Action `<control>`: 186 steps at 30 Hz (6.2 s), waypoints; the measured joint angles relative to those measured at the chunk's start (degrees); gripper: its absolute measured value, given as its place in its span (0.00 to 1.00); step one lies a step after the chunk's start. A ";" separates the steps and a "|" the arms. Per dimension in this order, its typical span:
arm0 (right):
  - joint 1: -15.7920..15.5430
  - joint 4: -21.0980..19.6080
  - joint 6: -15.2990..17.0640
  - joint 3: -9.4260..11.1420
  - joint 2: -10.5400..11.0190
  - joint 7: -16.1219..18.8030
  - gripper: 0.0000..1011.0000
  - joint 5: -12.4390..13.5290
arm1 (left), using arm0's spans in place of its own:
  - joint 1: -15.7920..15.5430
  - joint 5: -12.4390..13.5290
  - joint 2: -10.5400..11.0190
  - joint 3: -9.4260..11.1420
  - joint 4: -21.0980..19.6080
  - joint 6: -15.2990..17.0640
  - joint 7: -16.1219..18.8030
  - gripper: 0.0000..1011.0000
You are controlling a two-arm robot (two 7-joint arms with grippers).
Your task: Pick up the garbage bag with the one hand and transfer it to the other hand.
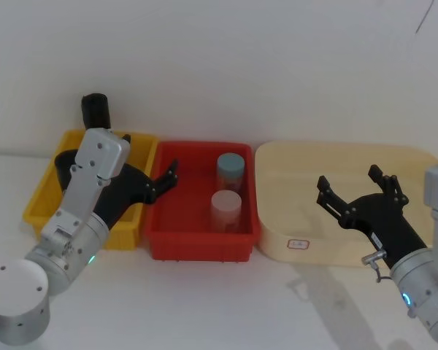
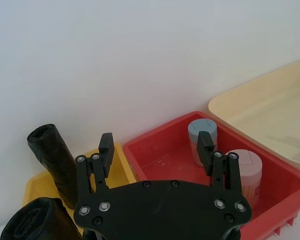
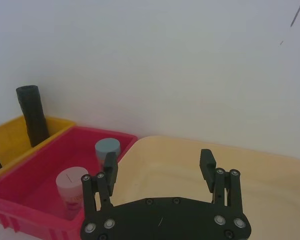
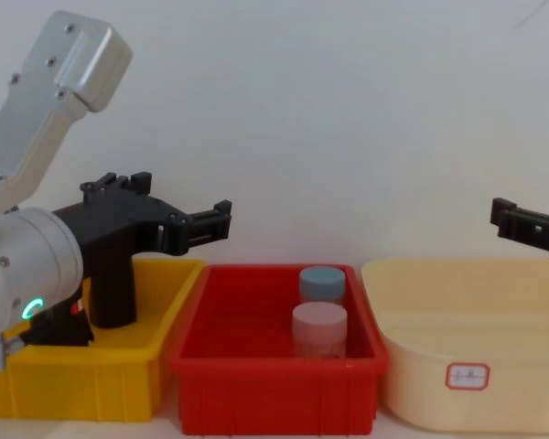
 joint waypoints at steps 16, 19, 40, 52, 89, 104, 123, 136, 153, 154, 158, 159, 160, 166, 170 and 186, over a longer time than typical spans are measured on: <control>0.00 0.00 0.00 0.00 0.00 0.00 0.99 0.00 | 0.00 0.00 0.00 0.00 0.00 0.00 0.00 0.99; 0.00 0.00 0.00 0.00 0.00 0.00 0.99 0.00 | 0.00 0.00 0.00 0.00 0.00 0.00 0.00 0.99; 0.00 0.00 0.00 0.00 0.00 0.00 0.99 0.00 | 0.00 0.00 0.00 0.00 0.00 0.00 0.00 0.99; 0.00 0.00 0.00 0.00 0.00 0.00 0.99 0.00 | -0.27 -1.02 -0.01 -0.30 0.05 0.91 -1.40 0.99; 0.00 0.00 0.00 0.00 0.00 0.00 0.99 0.00 | 10.57 -23.35 14.94 -17.27 -12.22 12.61 -19.71 0.99; 0.00 0.00 0.00 0.00 0.00 0.00 0.99 -0.01 | 12.58 -24.56 16.02 -18.56 -9.43 12.74 -18.36 0.99; 0.00 0.00 0.00 0.00 0.00 0.00 0.99 -0.01 | 9.03 -23.36 12.55 -16.85 -1.48 11.98 -16.08 0.99; 0.00 0.00 0.00 0.00 0.00 0.00 0.99 -0.01 | 5.95 -21.22 9.79 -15.67 3.05 10.10 -14.96 0.99; 0.00 0.00 0.00 0.00 0.00 0.00 0.99 -0.01 | -0.69 -17.38 5.62 -11.95 9.39 7.75 -15.97 0.99; 0.00 0.00 0.00 0.00 0.00 0.00 0.99 0.00 | -0.97 -17.23 5.41 -11.78 9.57 7.70 -16.00 0.99; 0.00 0.00 0.00 0.00 0.00 0.00 0.99 0.00 | -1.92 -16.55 4.79 -11.28 10.39 7.47 -16.08 0.99; 0.00 0.00 0.00 0.00 0.00 0.00 0.99 -0.01 | -2.05 -16.42 4.66 -11.20 10.53 7.46 -16.08 0.99; 0.00 0.00 0.00 0.00 0.00 0.00 0.99 0.00 | -2.27 -16.14 4.46 -11.11 10.69 7.43 -16.02 0.99; 0.00 0.00 0.00 0.00 0.00 0.00 0.99 -0.01 | -2.68 -15.03 3.94 -11.01 10.89 7.51 -14.98 0.99; 0.00 0.00 0.00 -0.01 0.00 0.00 0.99 0.00 | -2.56 -14.33 3.85 -11.12 10.77 7.92 -14.07 0.99; 0.00 0.00 0.00 0.00 0.00 0.00 0.99 0.00 | -2.00 -13.48 2.97 -11.51 12.20 7.32 -14.59 0.99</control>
